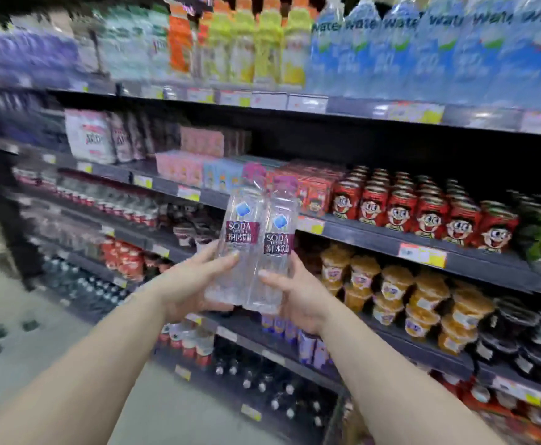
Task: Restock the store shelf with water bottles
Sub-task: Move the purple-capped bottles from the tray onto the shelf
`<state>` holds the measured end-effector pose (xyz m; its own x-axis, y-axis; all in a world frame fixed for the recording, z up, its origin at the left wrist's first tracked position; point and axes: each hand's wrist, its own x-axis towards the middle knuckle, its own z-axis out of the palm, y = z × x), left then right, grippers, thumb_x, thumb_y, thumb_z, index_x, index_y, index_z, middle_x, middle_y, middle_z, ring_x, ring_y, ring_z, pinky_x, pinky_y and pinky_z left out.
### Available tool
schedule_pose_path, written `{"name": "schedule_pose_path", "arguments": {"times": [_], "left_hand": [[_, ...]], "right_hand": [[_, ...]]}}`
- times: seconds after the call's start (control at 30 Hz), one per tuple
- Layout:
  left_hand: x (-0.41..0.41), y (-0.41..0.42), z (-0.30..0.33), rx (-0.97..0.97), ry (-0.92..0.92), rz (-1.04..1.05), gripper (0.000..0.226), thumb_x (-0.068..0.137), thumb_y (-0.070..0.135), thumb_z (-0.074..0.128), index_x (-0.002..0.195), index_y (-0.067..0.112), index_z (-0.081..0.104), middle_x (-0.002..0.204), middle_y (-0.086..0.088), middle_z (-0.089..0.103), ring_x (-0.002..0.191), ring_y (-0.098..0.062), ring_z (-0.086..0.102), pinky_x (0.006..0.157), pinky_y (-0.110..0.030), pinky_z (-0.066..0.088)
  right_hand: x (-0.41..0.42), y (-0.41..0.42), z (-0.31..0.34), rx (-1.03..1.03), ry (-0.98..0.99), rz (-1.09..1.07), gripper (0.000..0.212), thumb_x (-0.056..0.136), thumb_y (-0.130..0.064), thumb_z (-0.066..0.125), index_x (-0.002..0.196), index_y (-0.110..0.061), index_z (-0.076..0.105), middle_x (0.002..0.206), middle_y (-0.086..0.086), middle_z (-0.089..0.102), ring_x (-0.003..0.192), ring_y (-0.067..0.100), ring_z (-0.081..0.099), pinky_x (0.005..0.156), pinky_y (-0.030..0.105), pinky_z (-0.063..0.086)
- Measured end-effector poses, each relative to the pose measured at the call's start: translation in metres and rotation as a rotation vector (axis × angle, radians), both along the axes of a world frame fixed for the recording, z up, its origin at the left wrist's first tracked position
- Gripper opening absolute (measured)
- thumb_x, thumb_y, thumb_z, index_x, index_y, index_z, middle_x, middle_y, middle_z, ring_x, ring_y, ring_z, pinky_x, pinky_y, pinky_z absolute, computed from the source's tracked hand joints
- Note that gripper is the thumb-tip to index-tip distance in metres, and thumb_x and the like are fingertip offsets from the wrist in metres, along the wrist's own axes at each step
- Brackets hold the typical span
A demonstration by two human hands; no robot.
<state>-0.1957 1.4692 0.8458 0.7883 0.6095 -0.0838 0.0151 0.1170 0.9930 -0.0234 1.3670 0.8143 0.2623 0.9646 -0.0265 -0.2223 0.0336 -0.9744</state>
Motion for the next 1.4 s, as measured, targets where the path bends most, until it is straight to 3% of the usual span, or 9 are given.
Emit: {"name": "schedule_pose_path", "arguments": {"times": [0.07,0.17,0.33,0.53,0.8,0.93,1.07,1.27,1.4], "left_hand": [[-0.033,0.034,0.011,0.061,-0.025,0.038,0.084,0.045,0.067,0.085,0.121,0.049,0.055,0.130,0.019,0.060,0.127,-0.011,0.049,0.090,-0.049,0.051],[-0.068,0.072,0.026,0.098,-0.047,0.076,0.061,0.067,0.055,0.080,0.122,0.038,0.060,0.124,0.007,0.067,0.121,-0.021,0.059,0.104,-0.056,0.040],[-0.097,0.115,0.025,0.156,-0.078,0.116,0.015,0.095,0.029,0.056,0.108,0.032,0.064,0.093,0.013,0.076,0.079,-0.003,0.072,0.064,-0.032,0.053],[-0.119,0.184,0.013,0.039,-0.168,0.220,0.059,0.077,0.048,0.075,0.130,0.034,0.055,0.123,0.007,0.069,0.117,-0.022,0.063,0.100,-0.055,0.045],[-0.110,0.316,0.010,0.028,-0.299,0.349,0.057,0.080,0.023,0.072,0.132,0.020,0.052,0.119,-0.002,0.071,0.110,-0.024,0.067,0.091,-0.045,0.053],[-0.102,0.387,0.013,0.073,-0.293,0.416,0.070,0.073,0.018,0.080,0.134,0.009,0.049,0.121,-0.012,0.069,0.110,-0.030,0.067,0.098,-0.050,0.049],[-0.098,0.446,0.016,0.116,-0.306,0.486,0.075,0.063,0.029,0.085,0.128,0.012,0.054,0.119,-0.010,0.070,0.109,-0.031,0.067,0.100,-0.055,0.046],[-0.094,0.523,0.025,0.127,-0.336,0.524,0.058,0.069,0.016,0.077,0.123,0.014,0.055,0.110,-0.006,0.074,0.101,-0.025,0.070,0.083,-0.038,0.054],[-0.097,0.589,0.024,0.135,-0.362,0.459,0.058,0.072,0.010,0.080,0.123,0.013,0.055,0.113,-0.009,0.072,0.109,-0.028,0.067,0.097,-0.046,0.049]], "right_hand": [[-0.035,0.036,0.013,-0.001,-0.016,-0.005,0.076,0.066,-0.025,0.087,0.131,-0.026,0.046,0.122,0.003,0.067,0.112,0.029,0.064,0.097,0.066,0.040],[-0.075,0.078,0.028,0.013,-0.026,-0.027,0.055,0.075,-0.020,0.081,0.124,-0.023,0.055,0.120,0.002,0.068,0.109,0.026,0.066,0.098,0.068,0.039],[-0.109,0.127,0.043,0.039,-0.023,-0.038,0.049,0.083,-0.013,0.073,0.125,-0.020,0.050,0.118,0.004,0.069,0.106,0.029,0.067,0.096,0.064,0.044],[-0.109,0.195,0.050,0.065,-0.073,-0.017,0.049,0.082,-0.014,0.075,0.123,-0.027,0.053,0.118,0.001,0.069,0.104,0.024,0.068,0.090,0.053,0.052],[-0.090,0.340,0.046,0.090,-0.131,0.070,0.055,0.078,-0.021,0.079,0.125,-0.033,0.053,0.120,-0.002,0.068,0.106,0.023,0.066,0.074,0.043,0.056],[-0.077,0.421,0.050,0.078,-0.140,0.085,0.059,0.074,-0.022,0.083,0.123,-0.036,0.052,0.120,-0.009,0.066,0.111,0.018,0.062,0.093,0.047,0.047],[-0.078,0.490,0.056,0.110,-0.229,0.069,0.097,0.056,-0.041,0.092,0.138,-0.027,0.043,0.132,-0.003,0.059,0.120,0.018,0.057,0.105,0.047,0.043],[-0.077,0.571,0.054,0.116,-0.318,0.067,0.064,0.056,-0.038,0.092,0.111,-0.042,0.058,0.115,-0.003,0.069,0.109,0.018,0.065,0.097,0.047,0.050],[-0.077,0.622,0.062,0.144,-0.422,-0.012,0.052,0.072,-0.022,0.084,0.112,-0.042,0.057,0.111,-0.007,0.069,0.106,0.009,0.063,0.092,0.035,0.052]]}}
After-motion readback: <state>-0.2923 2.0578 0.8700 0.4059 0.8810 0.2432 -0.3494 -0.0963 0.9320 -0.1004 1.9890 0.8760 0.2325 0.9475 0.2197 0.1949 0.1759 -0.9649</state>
